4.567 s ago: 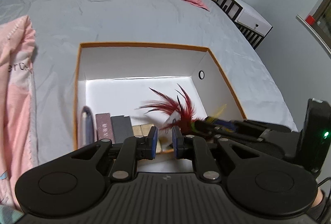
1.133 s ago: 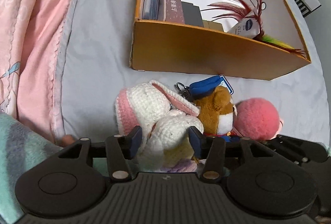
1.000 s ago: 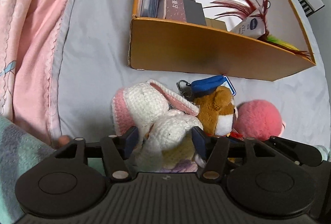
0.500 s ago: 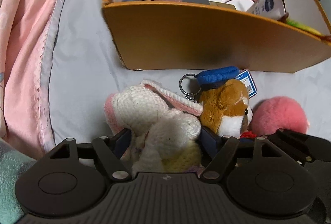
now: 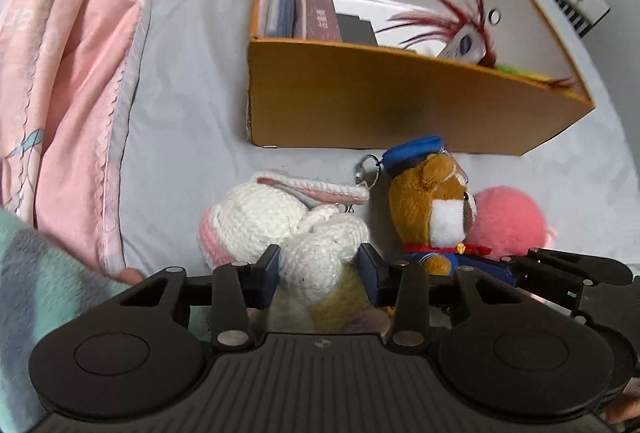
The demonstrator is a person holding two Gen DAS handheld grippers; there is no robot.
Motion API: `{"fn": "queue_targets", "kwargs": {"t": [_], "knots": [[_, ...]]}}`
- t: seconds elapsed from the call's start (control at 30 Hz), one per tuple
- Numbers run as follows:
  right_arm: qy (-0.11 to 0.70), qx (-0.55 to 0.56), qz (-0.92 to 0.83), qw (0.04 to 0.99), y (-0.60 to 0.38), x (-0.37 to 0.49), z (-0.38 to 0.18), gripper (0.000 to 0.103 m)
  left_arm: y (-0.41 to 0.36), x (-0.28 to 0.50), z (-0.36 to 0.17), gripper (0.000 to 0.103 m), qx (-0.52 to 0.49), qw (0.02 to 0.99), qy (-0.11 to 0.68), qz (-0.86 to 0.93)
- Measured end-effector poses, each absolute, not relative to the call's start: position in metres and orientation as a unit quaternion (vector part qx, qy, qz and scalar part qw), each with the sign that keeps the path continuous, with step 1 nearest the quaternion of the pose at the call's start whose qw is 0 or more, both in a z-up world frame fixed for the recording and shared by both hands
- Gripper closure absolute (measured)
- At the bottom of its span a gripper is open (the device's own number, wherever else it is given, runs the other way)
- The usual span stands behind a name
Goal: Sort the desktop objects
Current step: 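Grasp the white knitted bunny with the left gripper while the right grasps the fox plush, then lift the bunny and fox plush over the box with both grippers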
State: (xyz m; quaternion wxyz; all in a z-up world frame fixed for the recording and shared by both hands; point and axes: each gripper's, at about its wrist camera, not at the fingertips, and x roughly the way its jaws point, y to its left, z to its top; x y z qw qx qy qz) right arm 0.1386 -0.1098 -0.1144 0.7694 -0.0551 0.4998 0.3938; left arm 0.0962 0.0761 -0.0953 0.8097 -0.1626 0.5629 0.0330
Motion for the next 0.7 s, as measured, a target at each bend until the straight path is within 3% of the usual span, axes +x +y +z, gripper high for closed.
{"fn": "queue_targets", "kwargs": {"t": [0.07,0.13,0.7], "knots": [[0.497,-0.042,0.391,0.773,-0.115,0.139,-0.107,0.07,0.078,0.094,-0.092,0.06,-0.171,0.814,0.555,0.029],[0.493,-0.031,0.39,0.777,-0.126,0.134,-0.097,0.07,0.077,0.095,-0.084,0.074,-0.173,0.82,0.545,0.024],[0.436,-0.015,0.413,0.799,-0.134,0.126,-0.018,0.07,0.084,0.076,-0.001,0.074,-0.186,0.871,0.454,-0.027]]}}
